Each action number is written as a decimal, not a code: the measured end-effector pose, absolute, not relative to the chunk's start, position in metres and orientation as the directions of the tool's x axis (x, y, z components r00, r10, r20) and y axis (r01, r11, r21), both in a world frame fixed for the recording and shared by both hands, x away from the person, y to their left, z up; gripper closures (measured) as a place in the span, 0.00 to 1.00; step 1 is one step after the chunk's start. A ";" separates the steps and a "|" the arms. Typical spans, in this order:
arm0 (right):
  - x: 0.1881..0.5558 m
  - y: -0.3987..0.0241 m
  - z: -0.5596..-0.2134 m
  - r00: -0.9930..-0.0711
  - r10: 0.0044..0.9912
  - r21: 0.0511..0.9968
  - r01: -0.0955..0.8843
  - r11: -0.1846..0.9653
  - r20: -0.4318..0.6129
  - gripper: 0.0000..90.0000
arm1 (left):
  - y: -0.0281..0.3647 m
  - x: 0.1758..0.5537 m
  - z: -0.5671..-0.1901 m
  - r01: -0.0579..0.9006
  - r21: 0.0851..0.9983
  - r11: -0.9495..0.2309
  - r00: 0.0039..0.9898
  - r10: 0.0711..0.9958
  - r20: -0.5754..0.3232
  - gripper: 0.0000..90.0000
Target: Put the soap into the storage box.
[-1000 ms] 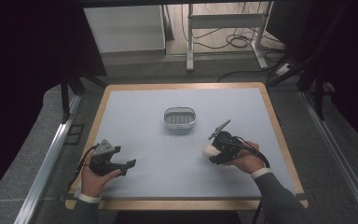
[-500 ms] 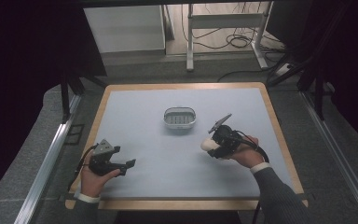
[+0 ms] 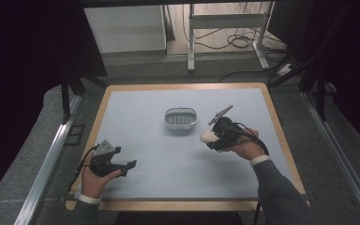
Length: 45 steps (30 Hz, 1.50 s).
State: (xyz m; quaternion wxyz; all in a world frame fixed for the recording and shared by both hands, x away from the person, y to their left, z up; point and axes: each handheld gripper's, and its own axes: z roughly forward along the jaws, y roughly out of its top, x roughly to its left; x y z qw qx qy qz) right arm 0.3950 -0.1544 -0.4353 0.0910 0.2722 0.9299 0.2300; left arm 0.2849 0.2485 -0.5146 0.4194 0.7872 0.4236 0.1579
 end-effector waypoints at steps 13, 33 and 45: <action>0.413 -0.151 -0.433 -0.832 0.553 0.475 0.468 0.745 -0.048 0.54 | 0.249 0.285 -0.515 0.533 0.796 -0.287 0.589 0.801 -0.106 0.13; 0.427 -0.141 -0.417 -0.843 0.536 0.500 0.442 0.745 -0.053 0.54 | 0.249 0.285 -0.513 0.532 0.805 -0.262 0.604 0.784 -0.143 0.13; 0.434 -0.139 -0.409 -0.843 0.533 0.513 0.428 0.744 -0.068 0.54 | 0.248 0.286 -0.515 0.538 0.797 -0.275 0.596 0.792 -0.129 0.13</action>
